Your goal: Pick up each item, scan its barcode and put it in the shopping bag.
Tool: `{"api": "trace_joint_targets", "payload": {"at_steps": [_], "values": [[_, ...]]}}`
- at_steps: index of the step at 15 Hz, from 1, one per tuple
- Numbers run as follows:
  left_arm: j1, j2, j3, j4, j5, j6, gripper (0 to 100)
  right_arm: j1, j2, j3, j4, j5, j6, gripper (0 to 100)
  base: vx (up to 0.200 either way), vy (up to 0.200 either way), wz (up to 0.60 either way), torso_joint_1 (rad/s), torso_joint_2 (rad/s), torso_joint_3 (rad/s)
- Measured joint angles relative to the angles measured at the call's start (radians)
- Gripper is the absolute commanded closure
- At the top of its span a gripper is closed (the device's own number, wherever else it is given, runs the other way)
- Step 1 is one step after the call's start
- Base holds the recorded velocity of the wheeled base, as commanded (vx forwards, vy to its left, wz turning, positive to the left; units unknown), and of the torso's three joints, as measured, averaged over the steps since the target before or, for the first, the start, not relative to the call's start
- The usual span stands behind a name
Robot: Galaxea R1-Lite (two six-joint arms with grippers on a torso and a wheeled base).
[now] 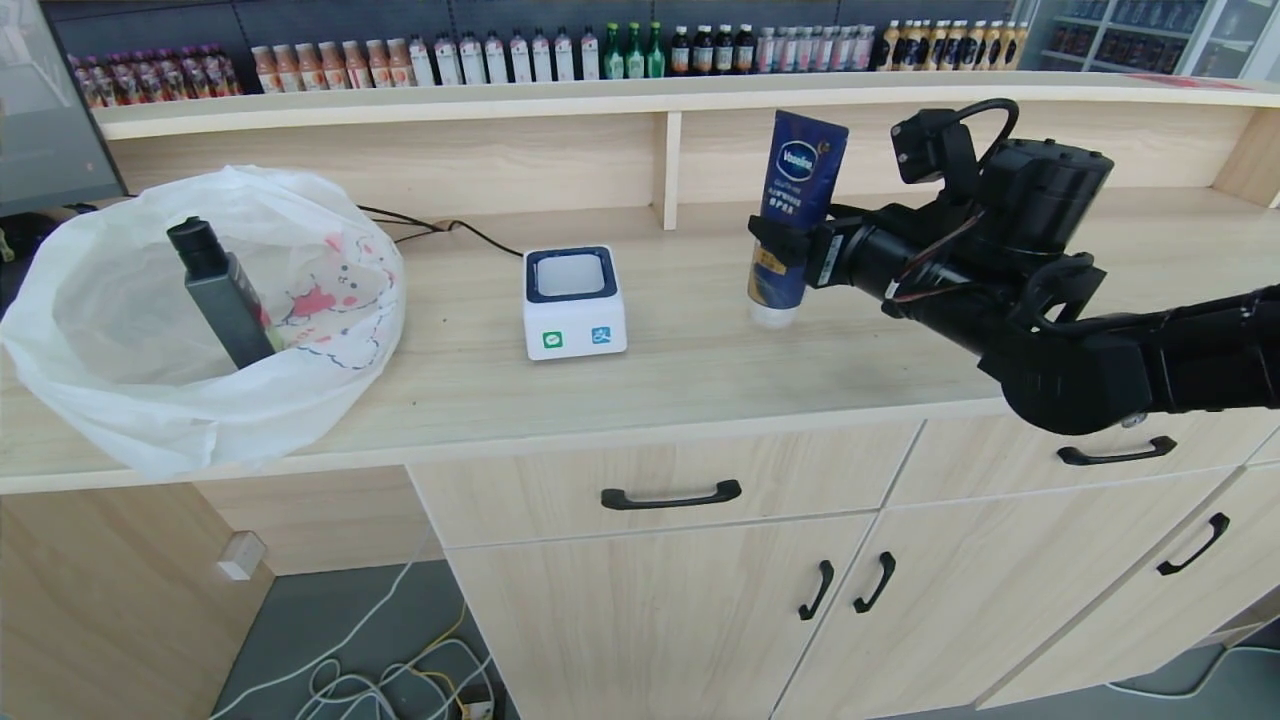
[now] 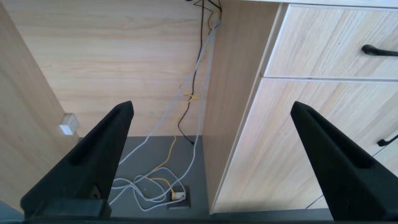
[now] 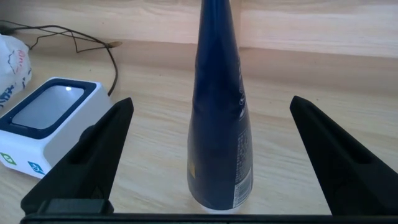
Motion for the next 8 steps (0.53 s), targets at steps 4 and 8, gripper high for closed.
{"api": "trace_joint_targets", "payload": {"at_steps": [4,8], "values": [[0.0,0.0,0.0,0.0,0.0,0.0,0,-0.001,0.037,-0.043,0.0,0.0,0.0,0,0.0,0.0,0.0,0.0,0.0,0.0],[0.0,0.0,0.0,0.0,0.0,0.0,0,-0.007,0.066,-0.087,0.0,0.0,0.0,0,0.0,0.0,0.0,0.0,0.0,0.0]]}}
